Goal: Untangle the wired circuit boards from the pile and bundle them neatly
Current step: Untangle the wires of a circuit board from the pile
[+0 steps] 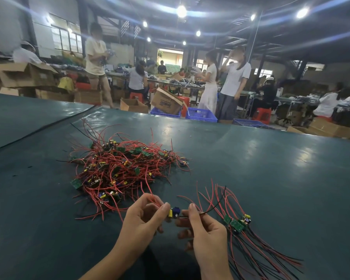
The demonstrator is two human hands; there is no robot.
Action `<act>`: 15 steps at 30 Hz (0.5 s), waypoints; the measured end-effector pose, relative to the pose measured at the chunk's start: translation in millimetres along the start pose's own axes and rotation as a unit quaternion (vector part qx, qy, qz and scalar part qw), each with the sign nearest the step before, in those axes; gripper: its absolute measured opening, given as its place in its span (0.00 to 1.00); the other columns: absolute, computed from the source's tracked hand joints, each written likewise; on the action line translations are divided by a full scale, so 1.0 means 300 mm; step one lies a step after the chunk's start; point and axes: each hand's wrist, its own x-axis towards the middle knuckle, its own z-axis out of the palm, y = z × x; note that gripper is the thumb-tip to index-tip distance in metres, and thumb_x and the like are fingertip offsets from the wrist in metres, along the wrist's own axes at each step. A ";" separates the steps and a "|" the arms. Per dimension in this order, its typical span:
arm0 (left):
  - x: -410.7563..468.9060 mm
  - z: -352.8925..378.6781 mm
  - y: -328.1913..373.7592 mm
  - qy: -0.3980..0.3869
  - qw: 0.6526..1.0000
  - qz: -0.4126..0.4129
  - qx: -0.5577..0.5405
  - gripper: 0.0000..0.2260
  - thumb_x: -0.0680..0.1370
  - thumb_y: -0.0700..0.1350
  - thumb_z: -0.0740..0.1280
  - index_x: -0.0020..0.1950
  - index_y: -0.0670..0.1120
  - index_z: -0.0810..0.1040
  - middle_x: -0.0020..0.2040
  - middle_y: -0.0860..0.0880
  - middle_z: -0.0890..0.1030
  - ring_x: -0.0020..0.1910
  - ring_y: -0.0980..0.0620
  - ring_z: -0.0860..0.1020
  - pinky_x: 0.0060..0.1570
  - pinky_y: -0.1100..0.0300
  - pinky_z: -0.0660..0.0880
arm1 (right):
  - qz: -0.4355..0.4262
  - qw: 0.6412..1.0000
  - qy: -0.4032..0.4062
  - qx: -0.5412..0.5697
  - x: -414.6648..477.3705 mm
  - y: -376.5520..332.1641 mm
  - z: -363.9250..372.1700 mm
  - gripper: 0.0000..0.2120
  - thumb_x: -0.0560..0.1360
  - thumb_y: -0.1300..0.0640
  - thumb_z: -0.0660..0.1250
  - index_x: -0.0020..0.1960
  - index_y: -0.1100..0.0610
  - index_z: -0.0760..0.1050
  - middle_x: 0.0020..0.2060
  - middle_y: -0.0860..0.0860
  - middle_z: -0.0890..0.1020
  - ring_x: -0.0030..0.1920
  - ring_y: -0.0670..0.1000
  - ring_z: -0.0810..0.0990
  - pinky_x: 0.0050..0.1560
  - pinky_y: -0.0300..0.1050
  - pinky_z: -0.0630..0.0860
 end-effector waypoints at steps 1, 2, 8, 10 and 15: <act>0.002 -0.003 -0.003 -0.017 1.000 -0.023 -0.009 0.17 0.71 0.53 0.71 0.45 0.40 0.74 0.30 0.48 0.78 0.29 0.49 0.76 0.31 0.61 0.74 | -0.012 1.000 -0.013 -0.006 -0.005 0.000 0.002 0.13 0.73 0.45 0.67 0.38 0.50 0.85 0.32 0.54 0.85 0.25 0.49 0.80 0.22 0.38 0.71; 0.003 -0.005 -0.007 -0.034 0.998 -0.047 -0.016 0.18 0.72 0.55 0.71 0.45 0.40 0.72 0.30 0.48 0.78 0.29 0.48 0.75 0.31 0.60 0.74 | -0.026 0.999 -0.026 -0.014 -0.009 -0.001 0.006 0.13 0.71 0.43 0.67 0.38 0.50 0.85 0.32 0.54 0.85 0.26 0.50 0.81 0.23 0.39 0.72; -0.002 -0.006 -0.019 -0.114 0.988 -0.100 -0.012 0.24 0.74 0.57 0.68 0.38 0.34 0.78 0.33 0.38 0.79 0.33 0.45 0.79 0.36 0.56 0.76 | -0.071 0.995 -0.067 -0.030 -0.017 0.013 0.015 0.11 0.72 0.49 0.68 0.37 0.51 0.85 0.32 0.54 0.85 0.34 0.50 0.85 0.33 0.37 0.78; 0.001 -0.004 -0.018 -0.113 0.989 -0.095 -0.002 0.24 0.73 0.56 0.68 0.33 0.34 0.76 0.29 0.42 0.77 0.30 0.48 0.76 0.34 0.59 0.73 | -0.062 0.996 -0.049 -0.043 -0.007 0.019 0.008 0.12 0.75 0.52 0.68 0.36 0.51 0.85 0.31 0.53 0.85 0.33 0.49 0.84 0.32 0.37 0.78; 0.002 0.002 -0.014 -0.100 0.993 -0.060 0.030 0.22 0.73 0.57 0.67 0.27 0.42 0.76 0.25 0.44 0.76 0.26 0.50 0.75 0.33 0.61 0.72 | 0.019 1.000 0.007 0.021 0.030 0.027 -0.005 0.16 0.78 0.53 0.66 0.35 0.55 0.85 0.23 0.51 0.78 0.20 0.46 0.70 0.21 0.36 0.66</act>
